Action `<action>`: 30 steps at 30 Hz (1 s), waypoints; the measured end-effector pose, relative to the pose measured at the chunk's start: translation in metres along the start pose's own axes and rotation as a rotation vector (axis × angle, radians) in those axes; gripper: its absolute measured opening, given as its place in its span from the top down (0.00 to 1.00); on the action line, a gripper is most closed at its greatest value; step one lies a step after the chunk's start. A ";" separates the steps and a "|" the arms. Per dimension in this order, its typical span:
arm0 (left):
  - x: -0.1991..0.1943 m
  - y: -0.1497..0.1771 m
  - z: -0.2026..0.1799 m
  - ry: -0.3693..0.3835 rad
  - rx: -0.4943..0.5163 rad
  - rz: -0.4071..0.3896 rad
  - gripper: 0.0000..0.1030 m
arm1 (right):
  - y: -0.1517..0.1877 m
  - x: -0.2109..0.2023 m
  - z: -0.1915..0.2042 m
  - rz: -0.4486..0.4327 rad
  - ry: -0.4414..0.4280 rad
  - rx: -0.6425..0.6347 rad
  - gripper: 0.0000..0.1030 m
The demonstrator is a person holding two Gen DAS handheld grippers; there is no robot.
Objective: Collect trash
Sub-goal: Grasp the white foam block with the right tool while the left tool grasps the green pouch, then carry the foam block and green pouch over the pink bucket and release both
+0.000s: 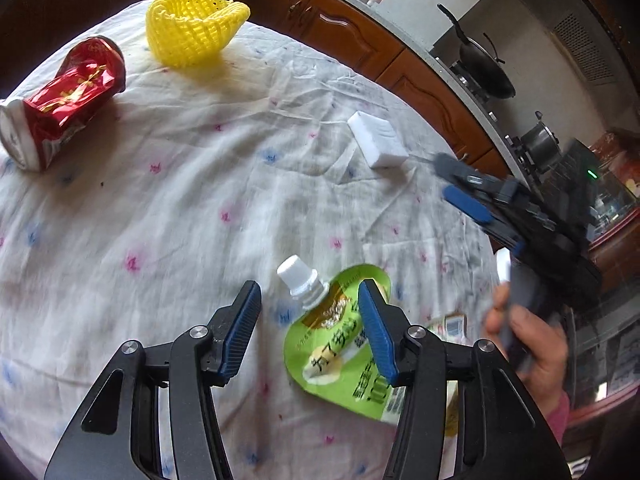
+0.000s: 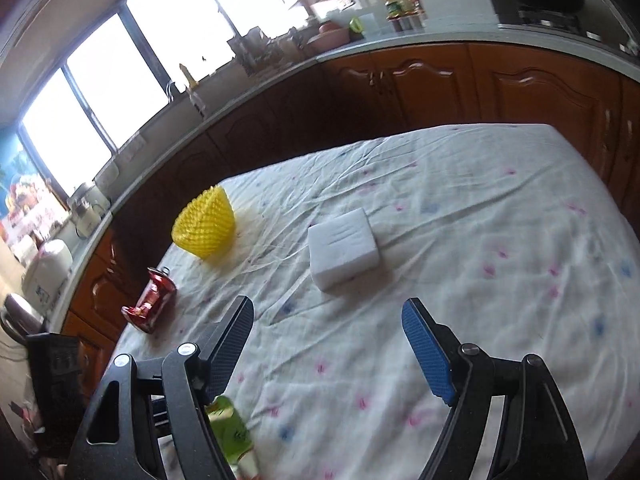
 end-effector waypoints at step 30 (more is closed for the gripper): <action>-0.017 0.002 -0.042 0.061 0.164 -0.049 0.82 | -0.004 0.022 0.001 0.029 0.024 -0.069 0.48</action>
Point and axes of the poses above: each gripper's, at about its wrist camera, not at the fingertips, and x roughly the way its jaws point, z to its left, y to its underside, the point moved 2 cm from there along x, roughly the way its jaws point, and after that the axes turned 10 degrees about -x, right-handed, at the moved point
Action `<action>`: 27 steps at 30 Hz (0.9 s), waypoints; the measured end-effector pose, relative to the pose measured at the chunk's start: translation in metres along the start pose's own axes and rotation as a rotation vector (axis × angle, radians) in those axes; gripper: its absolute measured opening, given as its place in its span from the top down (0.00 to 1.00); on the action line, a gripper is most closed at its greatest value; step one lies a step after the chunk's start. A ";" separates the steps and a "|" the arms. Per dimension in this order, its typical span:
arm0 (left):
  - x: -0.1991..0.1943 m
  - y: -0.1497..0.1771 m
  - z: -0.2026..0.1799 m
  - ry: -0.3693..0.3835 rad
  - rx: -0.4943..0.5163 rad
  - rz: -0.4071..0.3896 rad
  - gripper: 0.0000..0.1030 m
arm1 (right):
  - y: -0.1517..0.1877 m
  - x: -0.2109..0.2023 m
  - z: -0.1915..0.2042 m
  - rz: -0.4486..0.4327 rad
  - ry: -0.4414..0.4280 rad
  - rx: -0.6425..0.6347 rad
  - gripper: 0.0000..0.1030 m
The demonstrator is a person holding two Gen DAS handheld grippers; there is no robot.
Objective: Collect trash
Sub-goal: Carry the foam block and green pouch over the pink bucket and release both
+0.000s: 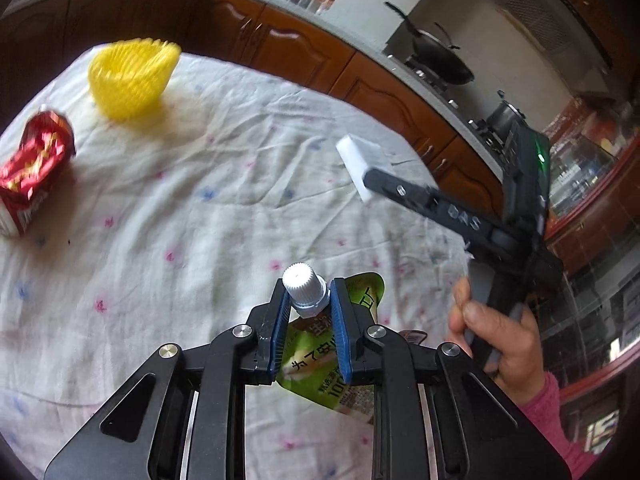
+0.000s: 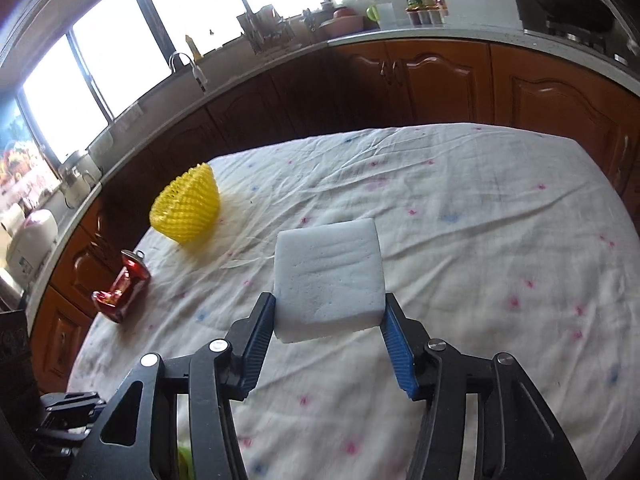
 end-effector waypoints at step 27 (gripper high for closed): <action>0.008 0.022 -0.140 0.087 0.290 -0.044 0.82 | 0.105 -0.196 -0.063 -0.245 0.188 0.244 0.47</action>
Point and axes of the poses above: each gripper's, at about its wrist camera, not at the fingertips, and x roughly the way its jaws point, z to its left, y to its underside, the point moved 2 cm from there along x, roughly the way its jaws point, and after that the axes turned 10 degrees about -x, right-handed, at the moved point
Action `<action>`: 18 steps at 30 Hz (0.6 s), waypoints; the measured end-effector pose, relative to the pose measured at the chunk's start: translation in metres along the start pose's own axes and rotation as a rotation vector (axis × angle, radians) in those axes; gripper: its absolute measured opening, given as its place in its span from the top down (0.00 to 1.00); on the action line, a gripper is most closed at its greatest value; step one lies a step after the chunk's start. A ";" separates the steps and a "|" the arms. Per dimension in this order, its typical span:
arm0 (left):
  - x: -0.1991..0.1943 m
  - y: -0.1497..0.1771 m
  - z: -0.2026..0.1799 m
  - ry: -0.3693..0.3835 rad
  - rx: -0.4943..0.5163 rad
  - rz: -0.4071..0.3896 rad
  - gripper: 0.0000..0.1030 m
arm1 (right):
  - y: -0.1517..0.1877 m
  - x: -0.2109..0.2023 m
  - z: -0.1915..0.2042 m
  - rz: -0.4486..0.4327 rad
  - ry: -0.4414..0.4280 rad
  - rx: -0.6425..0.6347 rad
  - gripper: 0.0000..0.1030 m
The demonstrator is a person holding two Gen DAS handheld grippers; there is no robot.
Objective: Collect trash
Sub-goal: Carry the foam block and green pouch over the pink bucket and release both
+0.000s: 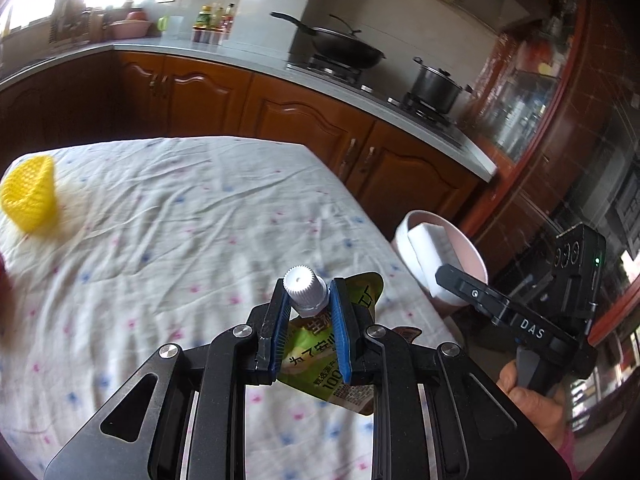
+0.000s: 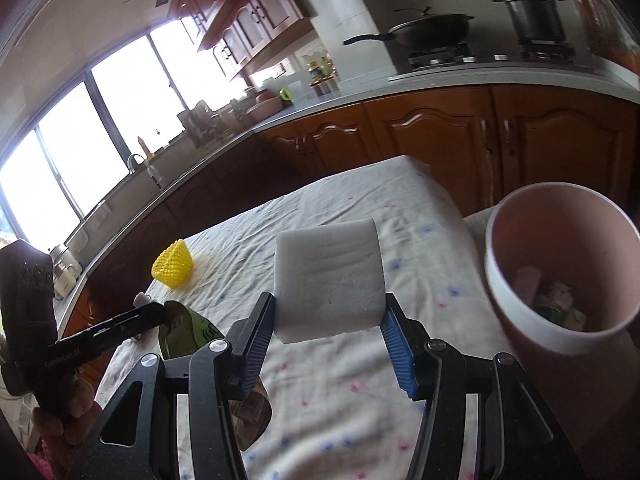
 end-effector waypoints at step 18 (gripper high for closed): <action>0.038 -0.008 -0.069 0.061 0.089 0.035 0.82 | 0.019 -0.060 -0.072 -0.053 0.133 0.120 0.47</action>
Point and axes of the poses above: each gripper's, at about its wrist camera, not at the fingertips, and x roughly the way its jaws point, z to its left, y to its underside, the point moved 2 cm from there along x, roughly the way its jaws point, and after that the axes turned 10 degrees about -x, right-handed, at the moved point
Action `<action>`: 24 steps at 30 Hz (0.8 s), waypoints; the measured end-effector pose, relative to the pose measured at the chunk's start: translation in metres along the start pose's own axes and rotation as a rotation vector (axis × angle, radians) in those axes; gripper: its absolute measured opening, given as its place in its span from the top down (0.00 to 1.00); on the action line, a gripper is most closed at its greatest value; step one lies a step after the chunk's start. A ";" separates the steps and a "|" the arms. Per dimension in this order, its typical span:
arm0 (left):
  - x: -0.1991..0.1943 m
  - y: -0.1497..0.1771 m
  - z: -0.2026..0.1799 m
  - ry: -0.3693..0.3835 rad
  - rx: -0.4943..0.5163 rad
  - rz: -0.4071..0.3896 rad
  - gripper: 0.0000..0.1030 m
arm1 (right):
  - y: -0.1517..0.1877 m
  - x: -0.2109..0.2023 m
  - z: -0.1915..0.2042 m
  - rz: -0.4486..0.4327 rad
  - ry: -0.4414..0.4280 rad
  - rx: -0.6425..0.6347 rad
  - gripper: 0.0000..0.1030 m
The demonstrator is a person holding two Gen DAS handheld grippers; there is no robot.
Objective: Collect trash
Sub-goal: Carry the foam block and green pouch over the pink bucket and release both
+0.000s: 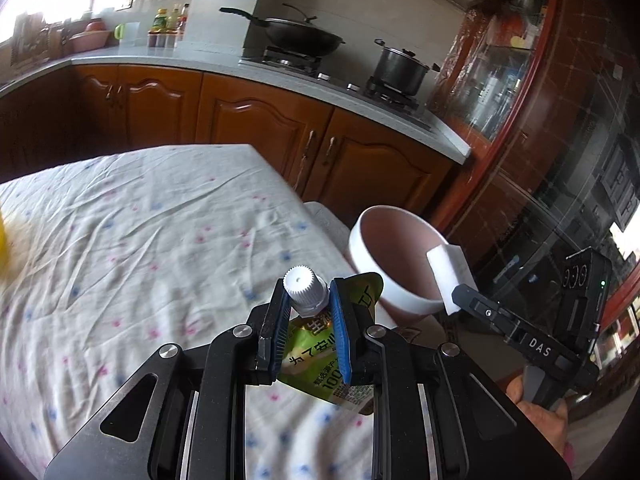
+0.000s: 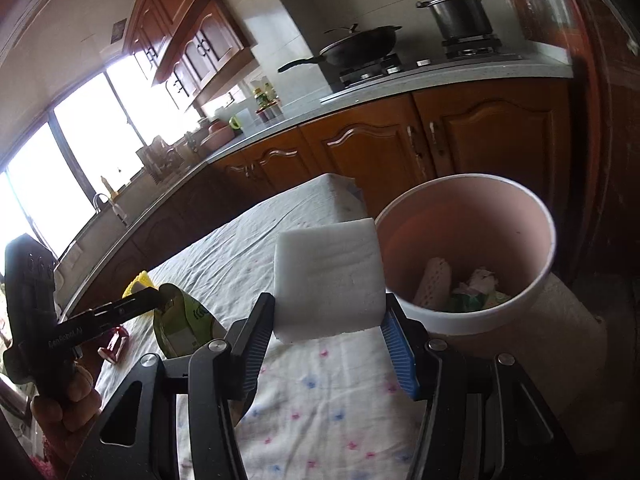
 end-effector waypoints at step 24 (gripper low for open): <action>0.054 -0.035 -0.062 0.031 0.060 0.006 0.82 | -0.004 -0.019 -0.058 -0.033 0.085 0.075 0.46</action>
Point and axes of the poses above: each gripper's, at about its wrist camera, not at the fingertips, and x roughly the way its jaws point, z to its left, y to its underside, the point moved 2 cm from there along x, roughly the way its jaws point, and after that the axes turned 10 degrees about -x, right-handed, at the moved point
